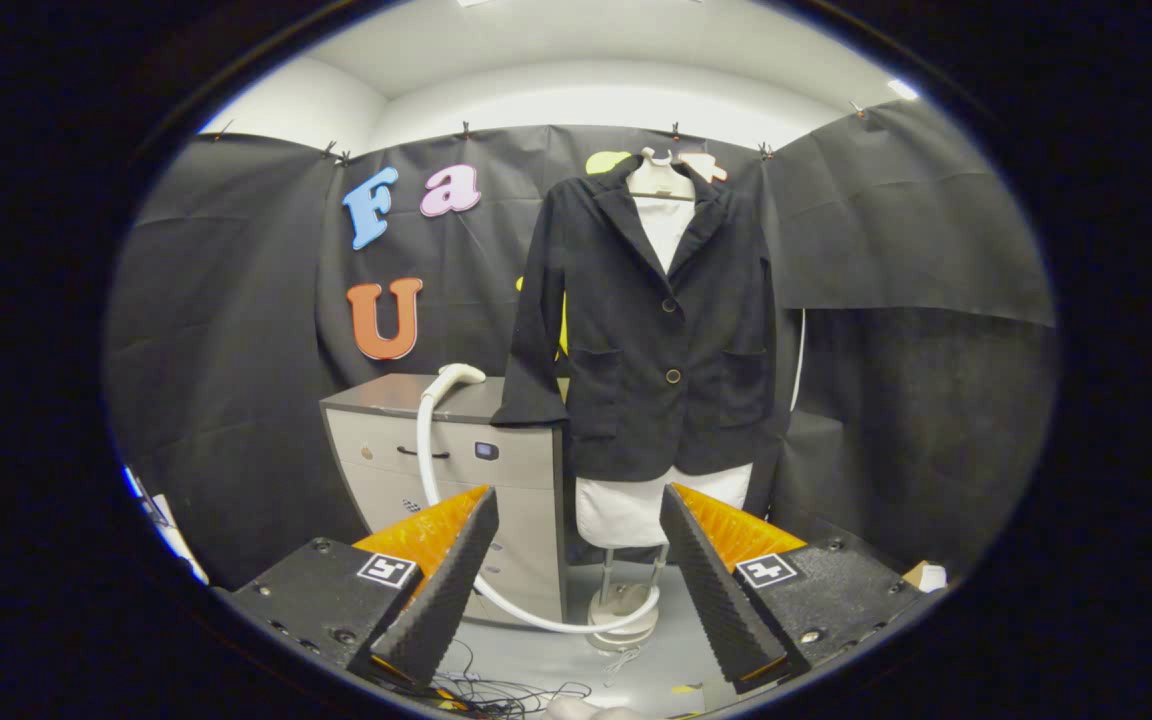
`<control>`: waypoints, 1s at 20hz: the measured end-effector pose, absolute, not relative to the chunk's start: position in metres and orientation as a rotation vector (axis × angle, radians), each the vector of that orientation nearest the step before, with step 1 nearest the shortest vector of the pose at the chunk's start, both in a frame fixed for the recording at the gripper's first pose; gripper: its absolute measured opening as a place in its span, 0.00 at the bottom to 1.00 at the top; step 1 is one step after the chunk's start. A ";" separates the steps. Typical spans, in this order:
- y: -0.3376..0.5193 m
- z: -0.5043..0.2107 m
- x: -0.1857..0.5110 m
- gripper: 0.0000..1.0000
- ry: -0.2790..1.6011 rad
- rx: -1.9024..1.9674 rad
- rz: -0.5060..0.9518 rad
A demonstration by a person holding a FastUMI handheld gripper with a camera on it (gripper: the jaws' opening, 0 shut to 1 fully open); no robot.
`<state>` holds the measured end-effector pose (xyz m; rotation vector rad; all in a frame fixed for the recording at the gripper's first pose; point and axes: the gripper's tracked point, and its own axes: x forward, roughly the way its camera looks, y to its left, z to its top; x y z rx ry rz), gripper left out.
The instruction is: Iron the clothes twice with a garment steamer, once on the left side and once on the right side.
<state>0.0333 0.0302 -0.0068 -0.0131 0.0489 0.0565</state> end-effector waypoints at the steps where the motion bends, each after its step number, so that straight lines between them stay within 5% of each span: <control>1: 0.032 -0.006 0.035 1.00 0.048 -0.014 0.057; 11: 0.073 0.015 0.079 1.00 0.048 -0.037 0.110; 20: 0.171 0.065 0.214 1.00 0.061 -0.036 0.230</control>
